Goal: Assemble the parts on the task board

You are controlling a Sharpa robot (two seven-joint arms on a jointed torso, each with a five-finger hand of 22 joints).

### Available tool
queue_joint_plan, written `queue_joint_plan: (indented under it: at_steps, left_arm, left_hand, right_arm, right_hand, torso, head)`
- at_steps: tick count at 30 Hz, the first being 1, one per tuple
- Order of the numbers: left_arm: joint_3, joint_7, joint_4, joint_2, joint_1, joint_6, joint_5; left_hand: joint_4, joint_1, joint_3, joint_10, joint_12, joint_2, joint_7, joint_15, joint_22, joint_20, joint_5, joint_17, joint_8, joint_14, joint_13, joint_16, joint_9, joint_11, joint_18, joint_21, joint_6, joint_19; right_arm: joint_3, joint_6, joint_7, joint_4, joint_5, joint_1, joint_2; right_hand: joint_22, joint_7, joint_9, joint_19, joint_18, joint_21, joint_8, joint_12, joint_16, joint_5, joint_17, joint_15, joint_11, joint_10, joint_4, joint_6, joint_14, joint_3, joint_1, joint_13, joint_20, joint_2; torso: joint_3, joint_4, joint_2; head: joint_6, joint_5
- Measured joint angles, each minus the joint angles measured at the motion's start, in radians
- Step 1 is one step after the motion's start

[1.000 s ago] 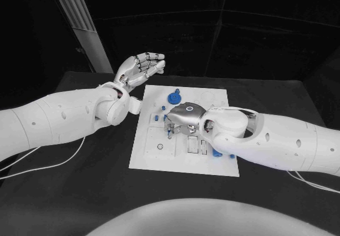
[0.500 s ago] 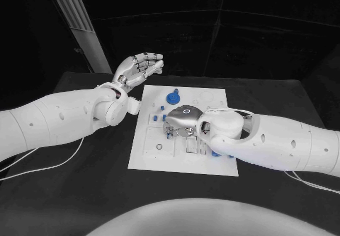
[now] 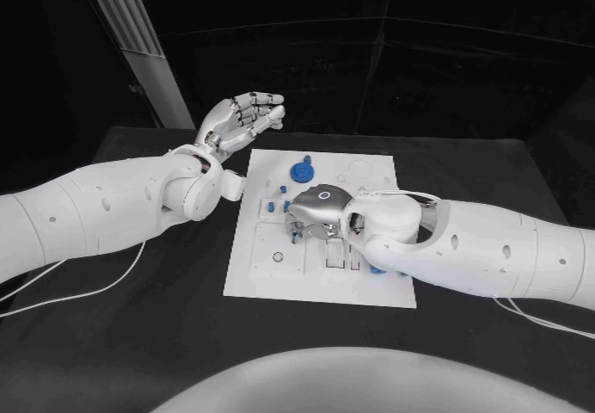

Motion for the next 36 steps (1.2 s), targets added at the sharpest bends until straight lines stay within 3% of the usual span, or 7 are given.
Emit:
queue_joint_plan:
  at_steps: [17, 26, 30, 34, 36]
  left_arm:
    - [0.000, 0.000, 0.000, 0.000, 0.000, 0.000, 0.000]
    - [0.000, 0.000, 0.000, 0.000, 0.000, 0.001, 0.000]
    - [0.000, 0.000, 0.000, 0.000, 0.000, 0.001, 0.000]
    - [0.000, 0.000, -0.001, 0.000, 0.000, 0.001, 0.000]
    - [0.000, 0.000, -0.001, 0.000, 0.000, 0.001, 0.000]
  left_hand:
    - [0.002, 0.000, -0.002, -0.001, 0.000, 0.000, 0.000, -0.003, -0.001, 0.000, 0.000, -0.001, 0.000, -0.003, -0.001, 0.005, 0.000, 0.001, 0.000, 0.000, 0.000, 0.000]
    - [0.002, 0.000, -0.002, -0.001, 0.000, 0.000, 0.000, -0.003, -0.001, 0.000, 0.000, -0.001, 0.000, -0.003, -0.001, 0.005, 0.000, 0.001, 0.000, 0.000, 0.000, 0.000]
    - [0.002, 0.000, -0.002, -0.001, 0.004, 0.000, 0.000, -0.003, -0.001, 0.000, 0.000, -0.001, 0.000, -0.003, -0.001, 0.005, 0.000, 0.001, 0.000, 0.000, 0.000, 0.000]
    - [0.002, 0.000, -0.002, -0.001, 0.004, 0.000, 0.000, -0.003, -0.001, 0.000, 0.000, -0.001, 0.000, -0.003, -0.001, 0.005, 0.000, 0.001, 0.000, 0.000, 0.000, 0.000]
    - [0.002, 0.000, -0.003, -0.001, 0.004, 0.000, 0.000, -0.003, -0.001, 0.000, 0.000, -0.001, 0.000, -0.003, -0.001, 0.005, 0.000, 0.001, 0.000, 0.000, 0.000, 0.000]
  right_arm:
    - [0.001, 0.016, 0.000, 0.006, -0.008, -0.003, 0.001]
    - [0.000, 0.018, 0.000, 0.006, -0.009, -0.007, 0.001]
    - [-0.001, 0.018, -0.001, 0.006, -0.009, -0.008, 0.000]
    - [-0.001, 0.015, -0.004, 0.006, -0.010, -0.009, 0.000]
    - [-0.001, 0.006, -0.005, 0.007, -0.010, -0.009, -0.003]
  right_hand:
    - [0.000, 0.002, -0.001, -0.004, 0.000, 0.000, -0.005, -0.004, 0.000, 0.000, 0.000, 0.000, 0.000, 0.000, 0.000, -0.002, 0.000, 0.000, 0.000, 0.000, 0.004, 0.000]
    - [0.000, 0.015, -0.004, -0.004, 0.000, 0.000, -0.032, -0.008, 0.000, 0.000, 0.000, 0.007, 0.016, -0.016, 0.009, -0.028, 0.000, -0.024, -0.048, 0.000, 0.011, -0.033]
    - [0.000, 0.037, -0.008, -0.004, 0.000, 0.000, -0.060, -0.008, 0.000, 0.000, 0.000, 0.022, 0.032, -0.051, 0.008, -0.070, 0.000, -0.056, -0.107, 0.000, 0.018, -0.056]
    - [0.000, 0.066, -0.007, -0.004, 0.000, 0.000, -0.090, -0.008, 0.000, 0.000, 0.000, 0.045, 0.057, -0.108, 0.005, -0.120, 0.002, -0.070, -0.174, 0.000, 0.040, -0.080]
    - [0.000, 0.072, -0.006, -0.002, 0.000, 0.000, -0.090, -0.008, 0.000, 0.000, 0.000, 0.045, 0.064, -0.122, 0.005, -0.133, 0.002, -0.070, -0.194, 0.001, 0.041, -0.091]
  torso:
    - [-0.0002, -0.0005, 0.000]
    - [-0.0004, -0.0005, 0.000]
    - [-0.0004, -0.0005, 0.000]
    - [-0.0004, -0.0005, 0.000]
    - [-0.0004, -0.0005, 0.000]
  head:
    - [0.000, -0.001]
    - [0.000, -0.001]
    - [0.000, -0.001]
    - [0.000, 0.000]
    - [0.000, 0.000]
